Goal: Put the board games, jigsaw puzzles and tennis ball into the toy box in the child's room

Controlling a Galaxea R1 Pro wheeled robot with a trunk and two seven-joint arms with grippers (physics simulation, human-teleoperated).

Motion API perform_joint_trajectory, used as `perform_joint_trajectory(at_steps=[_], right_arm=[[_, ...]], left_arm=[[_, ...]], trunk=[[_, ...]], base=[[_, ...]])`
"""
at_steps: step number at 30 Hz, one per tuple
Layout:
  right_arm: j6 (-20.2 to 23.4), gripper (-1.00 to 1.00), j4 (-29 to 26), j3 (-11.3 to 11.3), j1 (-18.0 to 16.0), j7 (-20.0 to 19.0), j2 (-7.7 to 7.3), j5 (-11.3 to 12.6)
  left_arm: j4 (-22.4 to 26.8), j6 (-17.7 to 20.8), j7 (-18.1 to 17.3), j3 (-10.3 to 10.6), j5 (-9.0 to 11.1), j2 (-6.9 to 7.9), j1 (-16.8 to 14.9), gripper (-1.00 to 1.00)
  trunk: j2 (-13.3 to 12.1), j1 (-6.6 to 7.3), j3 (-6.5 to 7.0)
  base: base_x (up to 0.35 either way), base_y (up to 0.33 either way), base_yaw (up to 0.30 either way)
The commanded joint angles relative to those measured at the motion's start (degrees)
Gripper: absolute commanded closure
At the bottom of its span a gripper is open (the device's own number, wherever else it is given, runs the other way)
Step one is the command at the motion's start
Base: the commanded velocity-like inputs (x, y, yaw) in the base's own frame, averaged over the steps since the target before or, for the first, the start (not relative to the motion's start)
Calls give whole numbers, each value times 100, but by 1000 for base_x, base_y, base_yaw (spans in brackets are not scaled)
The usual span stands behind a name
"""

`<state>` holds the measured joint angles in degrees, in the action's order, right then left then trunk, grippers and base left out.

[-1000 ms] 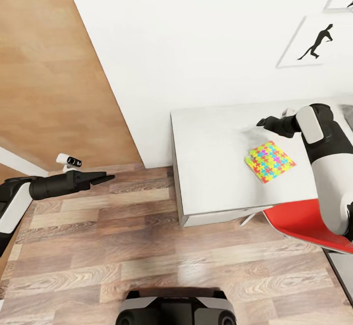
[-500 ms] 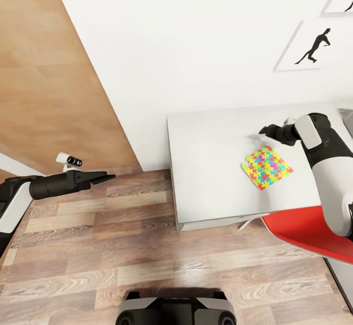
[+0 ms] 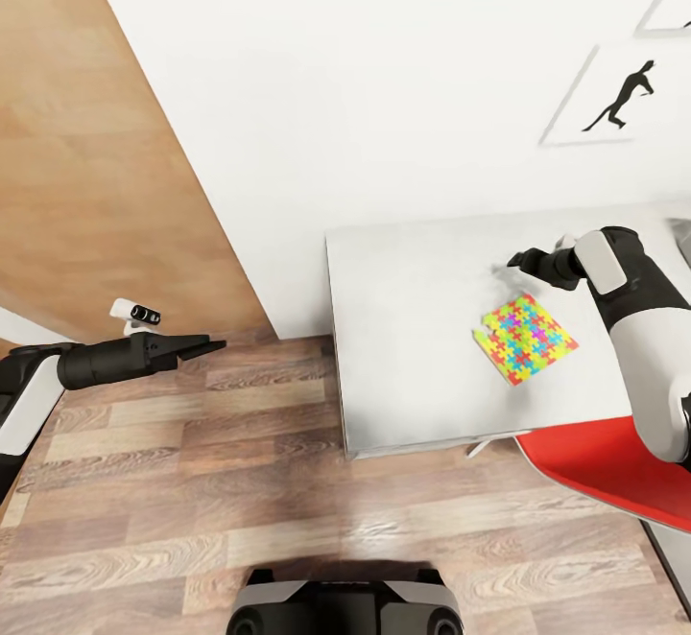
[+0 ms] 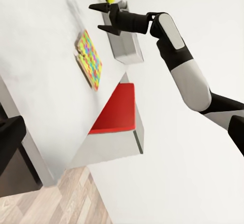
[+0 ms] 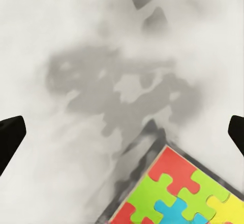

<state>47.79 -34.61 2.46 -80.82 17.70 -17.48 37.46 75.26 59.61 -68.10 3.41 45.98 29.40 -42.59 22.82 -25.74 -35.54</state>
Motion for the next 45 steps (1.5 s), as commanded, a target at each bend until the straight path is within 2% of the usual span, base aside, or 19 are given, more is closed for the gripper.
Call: perform_joint_trajectory(at_steps=[1, 15, 36, 45], right_arm=[[12, -100, -4, 26, -4, 50, -4, 59], [3, -100, 11, 26, 1, 50, 1, 51], [-45, -100, 249, 26, 17, 50, -19, 40], [-140, -100, 262, 26, 46, 50, -136, -229]], left_arm=[[-2, 33, -10, 10, 16, 5, -7, -100], [-2, 33, -10, 10, 16, 5, -5, -100], [-2, 33, -10, 18, 16, 5, -5, -100], [-2, 33, -10, 19, 16, 5, -7, -100]], trunk=[[10, -4, -11], [10, -4, -46], [10, -4, -233], [10, -4, -317]], base=[[66, 0, 0], [11, 0, 0], [0, 0, 0], [0, 0, 0]])
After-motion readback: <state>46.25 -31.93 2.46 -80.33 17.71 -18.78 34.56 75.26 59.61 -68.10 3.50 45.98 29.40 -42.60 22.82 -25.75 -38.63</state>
